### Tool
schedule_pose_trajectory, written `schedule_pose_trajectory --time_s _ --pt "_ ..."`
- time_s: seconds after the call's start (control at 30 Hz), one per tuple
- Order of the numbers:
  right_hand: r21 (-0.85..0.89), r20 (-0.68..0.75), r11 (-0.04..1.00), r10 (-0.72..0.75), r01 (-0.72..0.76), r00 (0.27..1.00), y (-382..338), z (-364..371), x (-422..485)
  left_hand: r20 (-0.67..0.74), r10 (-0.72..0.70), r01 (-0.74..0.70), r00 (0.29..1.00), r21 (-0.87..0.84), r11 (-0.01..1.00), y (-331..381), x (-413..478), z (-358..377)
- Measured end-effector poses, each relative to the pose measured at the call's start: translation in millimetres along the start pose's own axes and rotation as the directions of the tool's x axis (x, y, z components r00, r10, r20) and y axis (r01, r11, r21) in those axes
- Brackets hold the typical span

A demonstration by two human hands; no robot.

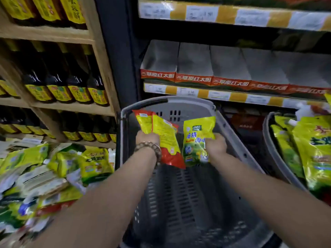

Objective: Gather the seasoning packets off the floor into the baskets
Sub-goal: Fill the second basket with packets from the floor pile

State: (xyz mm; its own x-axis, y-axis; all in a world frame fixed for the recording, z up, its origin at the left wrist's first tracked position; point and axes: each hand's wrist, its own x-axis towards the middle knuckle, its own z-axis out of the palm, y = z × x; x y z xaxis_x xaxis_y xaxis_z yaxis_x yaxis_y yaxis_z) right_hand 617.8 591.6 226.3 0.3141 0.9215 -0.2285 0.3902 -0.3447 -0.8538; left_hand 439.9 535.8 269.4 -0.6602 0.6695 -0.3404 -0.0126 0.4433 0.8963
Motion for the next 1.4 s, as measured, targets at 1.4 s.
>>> schedule_pose_trajectory --time_s 1.4 --pt "-0.681 0.562 0.451 -0.184 0.577 0.806 88 87 58 0.291 -0.054 -0.093 0.955 0.468 0.879 -95 81 91"
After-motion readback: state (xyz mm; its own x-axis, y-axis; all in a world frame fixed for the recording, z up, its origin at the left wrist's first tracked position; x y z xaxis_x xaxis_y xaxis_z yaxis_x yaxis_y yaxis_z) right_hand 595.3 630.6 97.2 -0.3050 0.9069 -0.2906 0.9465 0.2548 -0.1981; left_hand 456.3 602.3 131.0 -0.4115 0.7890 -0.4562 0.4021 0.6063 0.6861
